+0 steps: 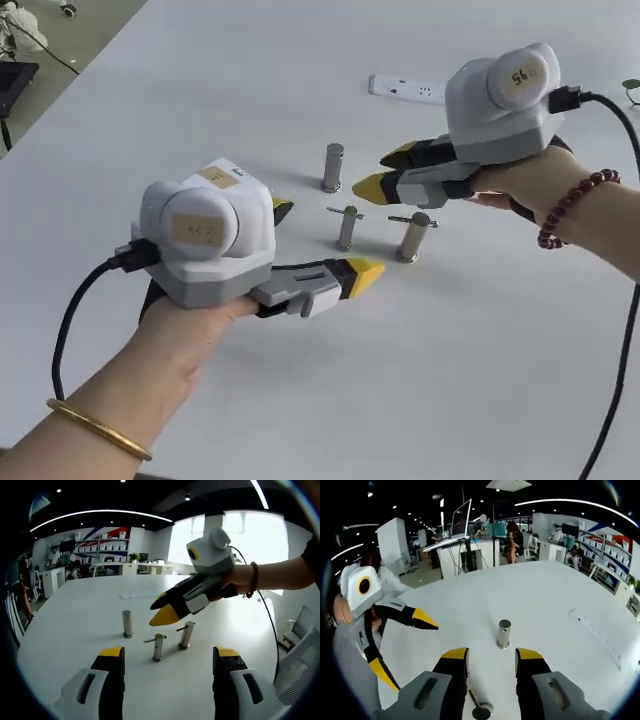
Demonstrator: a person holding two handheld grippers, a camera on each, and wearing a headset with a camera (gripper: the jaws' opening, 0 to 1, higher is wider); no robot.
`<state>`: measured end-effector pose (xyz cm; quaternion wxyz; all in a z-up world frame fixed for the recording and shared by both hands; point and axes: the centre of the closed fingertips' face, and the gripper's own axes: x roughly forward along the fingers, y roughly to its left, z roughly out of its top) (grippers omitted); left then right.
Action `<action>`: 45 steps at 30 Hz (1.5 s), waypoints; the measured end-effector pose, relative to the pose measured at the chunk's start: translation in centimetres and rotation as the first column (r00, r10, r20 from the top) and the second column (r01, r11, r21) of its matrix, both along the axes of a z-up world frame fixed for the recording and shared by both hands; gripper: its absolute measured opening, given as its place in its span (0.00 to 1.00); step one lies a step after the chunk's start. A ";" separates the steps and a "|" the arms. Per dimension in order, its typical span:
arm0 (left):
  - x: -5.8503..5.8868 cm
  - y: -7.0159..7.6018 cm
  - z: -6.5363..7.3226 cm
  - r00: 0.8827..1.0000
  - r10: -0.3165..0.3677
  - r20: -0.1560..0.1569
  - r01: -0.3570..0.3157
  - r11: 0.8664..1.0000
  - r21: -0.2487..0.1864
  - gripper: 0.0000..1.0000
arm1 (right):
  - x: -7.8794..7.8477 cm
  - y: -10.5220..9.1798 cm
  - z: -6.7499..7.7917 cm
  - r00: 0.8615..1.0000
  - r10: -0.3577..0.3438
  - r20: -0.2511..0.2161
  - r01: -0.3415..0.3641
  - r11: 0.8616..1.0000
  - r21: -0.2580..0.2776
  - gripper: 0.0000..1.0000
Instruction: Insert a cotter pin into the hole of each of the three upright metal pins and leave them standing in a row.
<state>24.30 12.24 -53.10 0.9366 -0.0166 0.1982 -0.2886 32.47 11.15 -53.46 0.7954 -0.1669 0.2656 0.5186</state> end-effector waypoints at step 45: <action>0.2 1.0 0.0 0.999 0.032 -0.011 -0.032 0.999 0.000 0.68 | 5.8 3.9 -3.1 0.995 -0.093 0.031 0.093 0.996 0.008 0.08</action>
